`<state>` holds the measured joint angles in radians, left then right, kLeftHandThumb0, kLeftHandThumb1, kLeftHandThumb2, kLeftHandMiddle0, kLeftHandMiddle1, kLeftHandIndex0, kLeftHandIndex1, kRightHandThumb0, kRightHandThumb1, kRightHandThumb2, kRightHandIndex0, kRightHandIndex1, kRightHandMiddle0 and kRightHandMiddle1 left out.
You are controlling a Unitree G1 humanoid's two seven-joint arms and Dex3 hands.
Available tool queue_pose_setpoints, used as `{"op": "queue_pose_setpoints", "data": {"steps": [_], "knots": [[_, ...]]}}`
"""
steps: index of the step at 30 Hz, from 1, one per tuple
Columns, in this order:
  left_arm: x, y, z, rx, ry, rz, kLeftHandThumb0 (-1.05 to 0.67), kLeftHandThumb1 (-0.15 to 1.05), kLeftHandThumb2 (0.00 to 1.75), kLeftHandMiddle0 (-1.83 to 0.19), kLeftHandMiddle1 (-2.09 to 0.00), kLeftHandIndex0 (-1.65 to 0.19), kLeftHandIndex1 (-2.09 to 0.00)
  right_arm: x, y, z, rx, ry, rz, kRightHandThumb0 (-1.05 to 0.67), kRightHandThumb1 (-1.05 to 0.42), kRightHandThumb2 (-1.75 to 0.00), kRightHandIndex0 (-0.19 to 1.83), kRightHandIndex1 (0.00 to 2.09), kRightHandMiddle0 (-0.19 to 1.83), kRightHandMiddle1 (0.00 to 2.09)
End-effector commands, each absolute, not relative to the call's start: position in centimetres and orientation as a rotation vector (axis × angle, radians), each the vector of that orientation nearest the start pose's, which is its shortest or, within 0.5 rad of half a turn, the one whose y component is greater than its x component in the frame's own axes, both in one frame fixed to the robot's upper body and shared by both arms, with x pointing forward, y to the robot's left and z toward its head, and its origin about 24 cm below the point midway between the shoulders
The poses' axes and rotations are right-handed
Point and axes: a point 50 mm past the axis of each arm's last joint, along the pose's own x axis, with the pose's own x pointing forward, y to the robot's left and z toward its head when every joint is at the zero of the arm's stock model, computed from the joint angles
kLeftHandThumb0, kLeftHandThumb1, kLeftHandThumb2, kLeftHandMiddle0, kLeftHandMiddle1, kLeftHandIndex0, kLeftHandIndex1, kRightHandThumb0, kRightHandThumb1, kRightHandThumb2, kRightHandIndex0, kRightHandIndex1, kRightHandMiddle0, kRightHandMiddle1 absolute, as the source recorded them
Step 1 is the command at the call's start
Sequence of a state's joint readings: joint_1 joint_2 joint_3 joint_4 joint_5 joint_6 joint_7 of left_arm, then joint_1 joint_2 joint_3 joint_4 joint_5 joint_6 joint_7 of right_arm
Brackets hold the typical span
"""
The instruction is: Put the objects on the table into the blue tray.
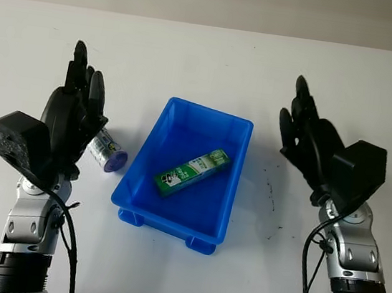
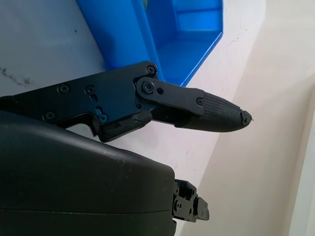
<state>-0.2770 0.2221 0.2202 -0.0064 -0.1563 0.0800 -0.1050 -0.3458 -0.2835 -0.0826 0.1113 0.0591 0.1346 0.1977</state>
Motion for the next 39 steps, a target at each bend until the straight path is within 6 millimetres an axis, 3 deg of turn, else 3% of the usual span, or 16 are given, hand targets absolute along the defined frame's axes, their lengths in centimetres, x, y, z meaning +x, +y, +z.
{"op": "queue_pose_setpoints", "data": {"steps": [1,5,8,12,15,18,21,25,34,39], "knots": [[29.8,22.2,13.2,0.058,-0.261,0.034,-0.76,1.05,0.66,0.19,0.0,0.19,0.0,31.6,-19.2,11.3,-0.175,-0.103,0.14,-0.72,-1.05,-0.67,-0.19,0.0,-0.19,0.0],[29.7,24.1,15.1,0.18,-0.338,0.039,-0.65,1.05,0.57,0.12,-0.04,0.14,-0.03,31.7,-19.2,11.6,-0.153,-0.117,0.141,-0.7,-1.05,-0.68,-0.19,0.0,-0.19,0.0],[29.5,27.0,19.6,0.606,-0.384,-0.028,-0.62,1.05,0.22,-0.03,-0.07,-0.02,-0.1,31.6,-19.6,12.1,-0.163,-0.142,0.129,-0.72,-1.05,-0.68,-0.19,0.0,-0.19,0.0],[29.1,28.0,25.2,1.292,-0.336,-0.033,-0.59,0.86,0.04,0.05,-0.03,0.0,-0.06,31.5,-20.2,12.6,-0.165,-0.15,0.102,-0.73,-1.05,-0.68,-0.19,0.0,-0.19,0.0],[29.4,28.0,26.4,1.72,-0.375,-0.132,-0.58,0.81,0.04,0.08,-0.04,0.0,-0.06,31.4,-20.5,12.7,-0.169,-0.148,0.094,-0.73,-1.05,-0.68,-0.19,0.0,-0.19,0.0],[29.6,27.9,25.7,1.972,-0.374,-0.286,-0.58,0.82,0.05,0.05,-0.06,0.0,-0.06,31.4,-20.6,12.7,-0.158,-0.15,0.096,-0.72,-1.05,-0.67,-0.19,0.0,-0.19,0.0],[29.8,27.6,24.7,2.085,-0.398,-0.382,-0.6,0.82,0.05,0.02,-0.07,-0.01,-0.06,31.5,-20.5,12.7,-0.159,-0.154,0.104,-0.72,-1.05,-0.67,-0.19,0.0,-0.19,0.0],[29.9,27.3,23.1,2.102,-0.429,-0.454,-0.57,0.81,0.05,0.03,-0.05,0.03,-0.04,31.6,-20.4,12.8,-0.156,-0.154,0.105,-0.72,-1.05,-0.66,-0.19,0.0,-0.19,0.0],[31.1,26.7,17.8,2.041,-0.418,-0.635,-0.55,0.82,0.06,-0.02,-0.07,-0.02,-0.07,31.6,-20.6,12.6,-0.144,-0.146,0.108,-0.71,-1.05,-0.67,-0.19,0.0,-0.19,0.0],[32.2,26.2,15.9,1.937,-0.377,-0.646,-0.54,0.84,0.06,-0.02,-0.06,-0.01,-0.06,31.4,-20.7,12.4,-0.135,-0.137,0.115,-0.72,-1.05,-0.66,-0.19,0.0,-0.19,0.0]]}}
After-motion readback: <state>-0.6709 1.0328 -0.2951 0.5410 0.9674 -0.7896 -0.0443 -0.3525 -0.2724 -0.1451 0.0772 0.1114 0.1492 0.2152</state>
